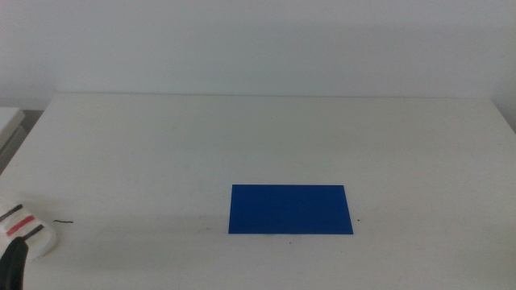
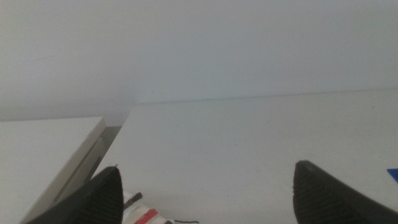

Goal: Use one arm to grab the shoe from the table and place it on the mat.

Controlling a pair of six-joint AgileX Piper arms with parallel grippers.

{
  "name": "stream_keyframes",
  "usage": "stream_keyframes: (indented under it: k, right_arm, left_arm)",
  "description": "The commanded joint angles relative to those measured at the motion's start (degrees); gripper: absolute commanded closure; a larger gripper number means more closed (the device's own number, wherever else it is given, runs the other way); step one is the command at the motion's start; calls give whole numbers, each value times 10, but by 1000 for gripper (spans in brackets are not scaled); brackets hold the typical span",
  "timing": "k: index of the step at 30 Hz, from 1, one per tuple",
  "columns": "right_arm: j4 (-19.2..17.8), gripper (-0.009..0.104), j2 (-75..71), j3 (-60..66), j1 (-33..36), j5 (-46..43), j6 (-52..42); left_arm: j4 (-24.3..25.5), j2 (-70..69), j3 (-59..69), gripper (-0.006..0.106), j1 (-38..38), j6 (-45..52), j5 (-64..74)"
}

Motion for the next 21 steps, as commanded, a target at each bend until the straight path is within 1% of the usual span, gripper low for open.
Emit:
stream_keyframes:
  k: [1,4,6,12,14,15,18,21]
  right_arm:
    - [-3,16,-3,1,0,-4,-3]
    - [-3,16,-3,1,0,-4,-3]
    - [-3,16,-3,1,0,-4,-3]
    - [-3,16,-3,1,0,-4,-3]
    - [-3,16,-3,1,0,-4,-3]
    - [-3,16,-3,1,0,-4,-3]
    - [-3,16,-3,1,0,-4,-3]
    - [-3,16,-3,1,0,-4,-3]
  left_arm:
    - [1,-3,0,7,1,-1,-7]
    - [5,-3,0,7,1,-1,-7]
    - [5,27,-33,7,8,-17,33]
    - [4,282,-302,7,99,-21,292]
    - [-4,365,-388,7,129,-27,369]
    - [-7,404,-418,7,141,-40,396]
    - [-10,515,-509,7,176,-138,473]
    - [13,611,-567,7,194,-202,527]
